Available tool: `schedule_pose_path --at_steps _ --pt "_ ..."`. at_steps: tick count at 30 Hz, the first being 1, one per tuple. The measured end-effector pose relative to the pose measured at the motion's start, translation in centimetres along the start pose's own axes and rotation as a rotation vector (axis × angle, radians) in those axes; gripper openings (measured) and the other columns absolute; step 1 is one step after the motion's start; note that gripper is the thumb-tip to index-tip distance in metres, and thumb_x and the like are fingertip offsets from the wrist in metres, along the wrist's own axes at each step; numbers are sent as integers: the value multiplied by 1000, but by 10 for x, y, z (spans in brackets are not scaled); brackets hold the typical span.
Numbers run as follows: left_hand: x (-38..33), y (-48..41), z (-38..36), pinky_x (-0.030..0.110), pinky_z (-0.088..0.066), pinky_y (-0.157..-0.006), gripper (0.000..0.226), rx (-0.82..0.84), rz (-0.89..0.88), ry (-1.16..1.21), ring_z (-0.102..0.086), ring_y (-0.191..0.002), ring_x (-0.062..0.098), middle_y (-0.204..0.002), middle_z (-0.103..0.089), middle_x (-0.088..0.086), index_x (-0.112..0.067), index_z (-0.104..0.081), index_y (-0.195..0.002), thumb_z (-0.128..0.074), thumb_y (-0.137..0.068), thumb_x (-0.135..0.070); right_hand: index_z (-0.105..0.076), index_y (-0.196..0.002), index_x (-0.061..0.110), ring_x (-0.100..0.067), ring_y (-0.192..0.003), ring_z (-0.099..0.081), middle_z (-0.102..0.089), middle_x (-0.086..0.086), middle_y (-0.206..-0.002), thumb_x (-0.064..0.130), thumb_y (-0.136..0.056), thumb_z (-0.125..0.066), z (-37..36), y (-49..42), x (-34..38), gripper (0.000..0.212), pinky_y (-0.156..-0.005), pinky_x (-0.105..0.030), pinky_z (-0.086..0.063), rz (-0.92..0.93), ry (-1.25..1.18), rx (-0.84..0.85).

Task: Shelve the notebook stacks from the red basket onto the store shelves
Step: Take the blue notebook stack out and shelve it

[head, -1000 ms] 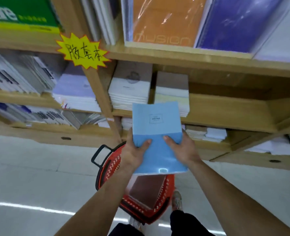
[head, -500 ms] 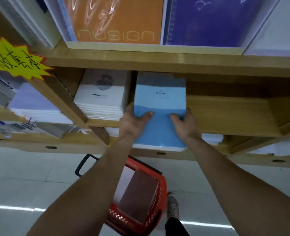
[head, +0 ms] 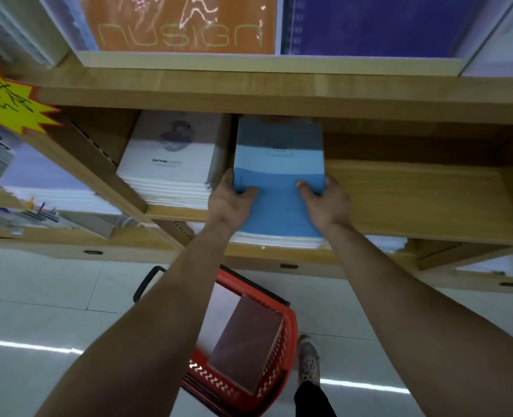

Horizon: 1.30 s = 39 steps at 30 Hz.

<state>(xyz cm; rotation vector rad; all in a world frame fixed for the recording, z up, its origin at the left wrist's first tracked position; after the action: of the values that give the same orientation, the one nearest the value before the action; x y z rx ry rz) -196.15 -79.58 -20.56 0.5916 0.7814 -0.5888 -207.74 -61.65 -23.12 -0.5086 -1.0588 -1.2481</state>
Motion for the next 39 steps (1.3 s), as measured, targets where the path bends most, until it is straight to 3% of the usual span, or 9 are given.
schedule_pose_path --at_steps 7,10,12,16,18,22,26,32,39 --pt "19 34 -2 25 -52 -72 46 -47 42 21 -62 -90 19 -112 -65 0 -18 -52 -131 -57 -97 -49 -53 -136 24 -16 -104 -66 -65 3 -122 43 -100 -57 -2 39 -21 40 -70 -17 -48 -61 -92 68" --pt "24 44 -7 4 -44 -51 43 -82 68 111 -61 -83 11 -112 -67 0 -15 -55 -127 -63 -95 -44 -52 -136 17 -4 -90 -62 -65 4 -115 37 -103 -55 -5 53 -19 39 -62 -3 -44 -12 -84 25" --pt "19 40 -5 1 -40 -47 41 -136 50 129 -58 -81 10 -106 -65 -3 -14 -57 -125 -66 -95 -40 -52 -135 19 -3 -90 -62 -65 1 -115 38 -102 -56 -9 49 -14 39 -67 -10 -51 29 -75 -9" --pt "11 21 -6 15 -55 -58 44 -171 18 129 -64 -84 13 -105 -64 -6 -16 -58 -123 -67 -92 -45 -50 -131 31 -19 -104 -65 -64 -2 -118 54 -95 -57 -12 23 -5 43 -80 -40 -62 43 -48 -50" --pt "5 9 -8 26 -62 -64 46 -183 9 138 -68 -88 18 -105 -64 -4 -14 -58 -123 -68 -92 -46 -52 -131 27 -18 -102 -66 -64 -1 -117 48 -97 -59 -11 8 1 41 -78 -35 -62 55 -55 -64" --pt "-7 -15 -7 2 -45 -55 44 -206 -37 127 -60 -89 11 -103 -61 -5 -10 -60 -124 -67 -94 -41 -53 -133 21 -14 -102 -66 -64 7 -110 41 -100 -58 -15 -10 5 38 -77 -28 -58 55 -74 -86" --pt "-13 -34 -5 20 -49 -77 47 -219 -41 78 -59 -93 13 -104 -60 -3 -11 -60 -125 -67 -93 -45 -53 -133 24 -21 -111 -63 -65 4 -115 49 -99 -56 -21 -20 5 42 -84 -40 -59 40 -66 -107" --pt "-11 -43 -11 23 -46 -79 51 -182 -23 53 -55 -93 13 -106 -57 -4 -11 -54 -131 -62 -95 -47 -50 -138 23 -22 -113 -63 -65 -1 -122 56 -99 -51 -21 -34 6 51 -83 -33 -54 34 18 -76" --pt "11 -27 -19 7 -43 -64 51 -187 14 242 -59 -93 9 -110 -60 -7 -13 -48 -137 -61 -97 -43 -19 -161 27 3 -88 -58 -54 13 -117 43 -104 -51 -19 -8 2 68 -77 -16 -52 71 -27 -52"
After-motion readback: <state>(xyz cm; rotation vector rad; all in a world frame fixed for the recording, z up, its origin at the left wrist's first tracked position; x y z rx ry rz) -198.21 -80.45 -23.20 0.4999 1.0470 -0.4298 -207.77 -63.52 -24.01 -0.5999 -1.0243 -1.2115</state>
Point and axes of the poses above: each hand's wrist, its own y-axis away from the middle knuckle, its own z-axis out of the back of the hand, x = y × z, the point moved 5 cm from there along -y, towards the middle knuckle
